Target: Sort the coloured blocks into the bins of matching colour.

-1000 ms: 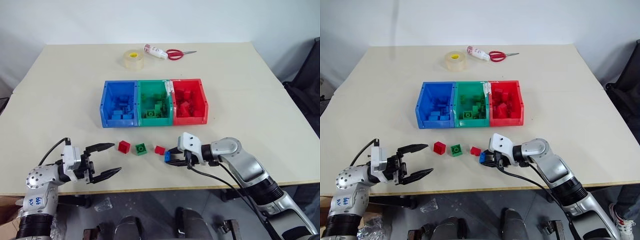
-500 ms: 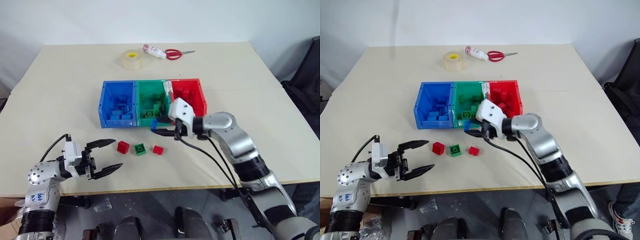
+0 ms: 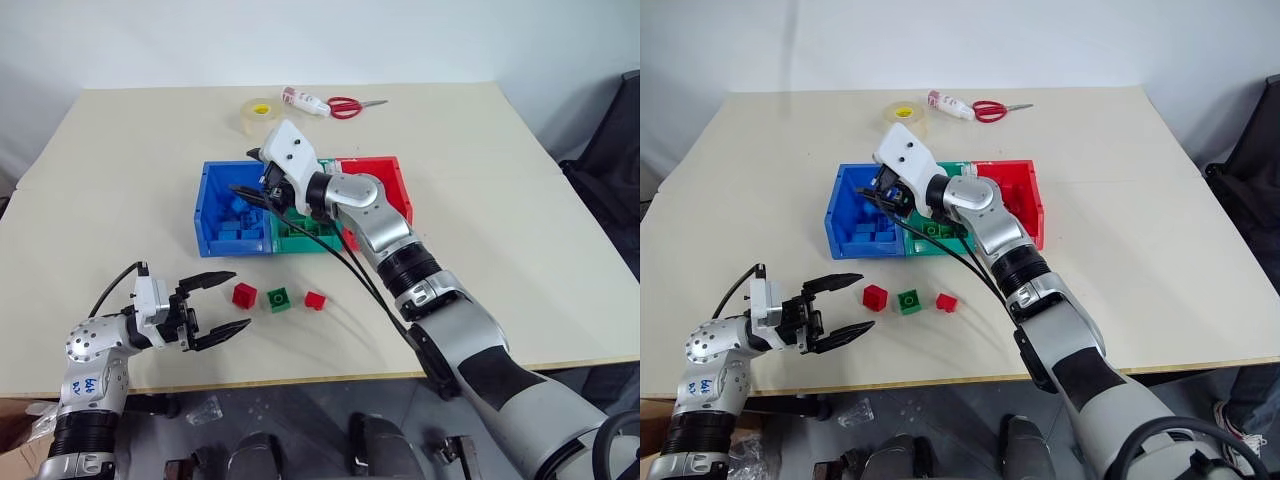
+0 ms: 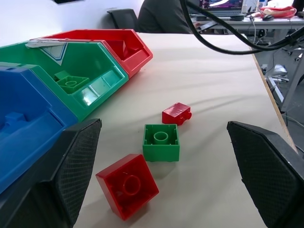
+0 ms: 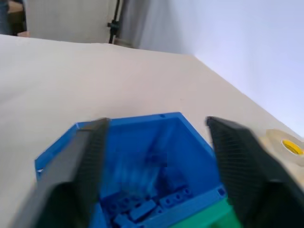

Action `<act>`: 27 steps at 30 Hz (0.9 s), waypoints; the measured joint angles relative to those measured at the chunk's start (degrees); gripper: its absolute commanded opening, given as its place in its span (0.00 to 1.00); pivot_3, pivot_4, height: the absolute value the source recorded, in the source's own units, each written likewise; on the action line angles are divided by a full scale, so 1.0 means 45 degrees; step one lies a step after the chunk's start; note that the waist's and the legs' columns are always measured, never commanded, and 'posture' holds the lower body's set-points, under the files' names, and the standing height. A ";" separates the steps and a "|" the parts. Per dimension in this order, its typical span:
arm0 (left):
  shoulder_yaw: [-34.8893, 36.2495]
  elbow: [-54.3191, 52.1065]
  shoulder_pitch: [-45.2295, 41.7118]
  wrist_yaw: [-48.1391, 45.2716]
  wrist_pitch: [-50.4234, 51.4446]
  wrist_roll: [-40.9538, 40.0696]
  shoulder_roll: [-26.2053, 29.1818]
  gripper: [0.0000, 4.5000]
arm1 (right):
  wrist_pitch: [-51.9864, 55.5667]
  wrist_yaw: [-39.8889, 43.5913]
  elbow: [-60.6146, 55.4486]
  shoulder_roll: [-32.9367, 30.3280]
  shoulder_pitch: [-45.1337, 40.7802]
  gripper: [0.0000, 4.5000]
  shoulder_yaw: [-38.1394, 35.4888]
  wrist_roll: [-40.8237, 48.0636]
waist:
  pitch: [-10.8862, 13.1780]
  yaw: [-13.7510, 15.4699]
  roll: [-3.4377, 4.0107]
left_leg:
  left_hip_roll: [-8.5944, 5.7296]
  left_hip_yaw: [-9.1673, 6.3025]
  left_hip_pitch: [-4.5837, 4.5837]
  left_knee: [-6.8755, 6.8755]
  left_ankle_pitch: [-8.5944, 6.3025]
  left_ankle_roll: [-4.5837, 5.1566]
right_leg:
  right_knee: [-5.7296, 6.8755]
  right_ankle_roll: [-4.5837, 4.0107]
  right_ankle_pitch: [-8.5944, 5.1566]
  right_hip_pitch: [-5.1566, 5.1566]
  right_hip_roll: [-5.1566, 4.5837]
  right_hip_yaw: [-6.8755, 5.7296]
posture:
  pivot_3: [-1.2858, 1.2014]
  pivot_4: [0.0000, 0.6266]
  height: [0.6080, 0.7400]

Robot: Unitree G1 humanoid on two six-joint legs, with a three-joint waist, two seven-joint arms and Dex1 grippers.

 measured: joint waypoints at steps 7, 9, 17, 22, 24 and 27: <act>0.0021 0.0047 0.0049 0.0005 -0.0079 0.0009 -0.0002 1.00 | 0.0447 0.2754 -0.3364 -0.1647 0.2948 1.00 0.0246 0.0312 | 0.0000 0.0008 -0.0001 | -0.0002 -0.0003 -0.0002 0.0000 -0.0001 0.0002 | -0.0005 0.0002 0.0001 0.0001 -0.0004 0.0001 | 0.52 0.24 1.00; 0.0017 0.0064 0.0081 0.0007 -0.0078 0.0012 -0.0007 1.00 | 0.0763 0.3696 -0.4727 -0.2478 0.3924 1.00 0.0305 0.0580 | 0.0000 0.0000 -0.0001 | -0.0001 -0.0004 -0.0001 0.0000 -0.0001 0.0002 | -0.0003 0.0002 0.0001 0.0001 -0.0003 0.0000 | 0.52 0.24 1.00; 0.0085 0.0001 0.0628 0.0138 -0.0086 0.0110 0.0018 1.00 | 0.2696 0.6310 -0.9335 -0.6565 0.7694 1.00 -0.0179 0.1995 | 0.0002 0.0049 -0.0002 | -0.0003 -0.0002 0.0007 -0.0005 -0.0010 0.0004 | -0.0025 0.0003 0.0001 0.0006 -0.0008 -0.0001 | 0.52 0.24 1.00; 0.0262 -0.0072 0.1196 0.0204 -0.0088 0.0099 0.0082 1.00 | 0.4093 0.7475 -1.1078 -0.9342 0.9842 1.00 -0.1141 0.2837 | 0.0008 0.0155 -0.0009 | 0.0002 0.0005 0.0026 0.0002 -0.0012 0.0009 | -0.0082 0.0004 0.0002 0.0010 -0.0007 0.0000 | 0.52 0.24 1.00; 0.0271 -0.0128 0.1205 0.0211 -0.0090 0.0093 0.0093 1.00 | 0.4422 0.7590 -1.1684 -0.9938 1.0309 1.00 -0.1409 0.3105 | 0.0008 0.0176 -0.0009 | 0.0004 0.0004 0.0035 -0.0002 -0.0010 0.0006 | -0.0077 0.0000 0.0000 0.0011 -0.0006 -0.0001 | 0.52 0.24 1.00; 0.0289 -0.0141 0.1228 0.0220 -0.0089 0.0092 0.0121 1.00 | 0.4714 0.7652 -1.1983 -1.0319 1.0645 1.00 -0.1627 0.3212 | 0.0008 0.0220 -0.0009 | 0.0002 0.0010 0.0033 0.0001 -0.0011 0.0007 | -0.0082 0.0000 0.0000 0.0012 -0.0011 0.0000 | 0.52 0.24 1.00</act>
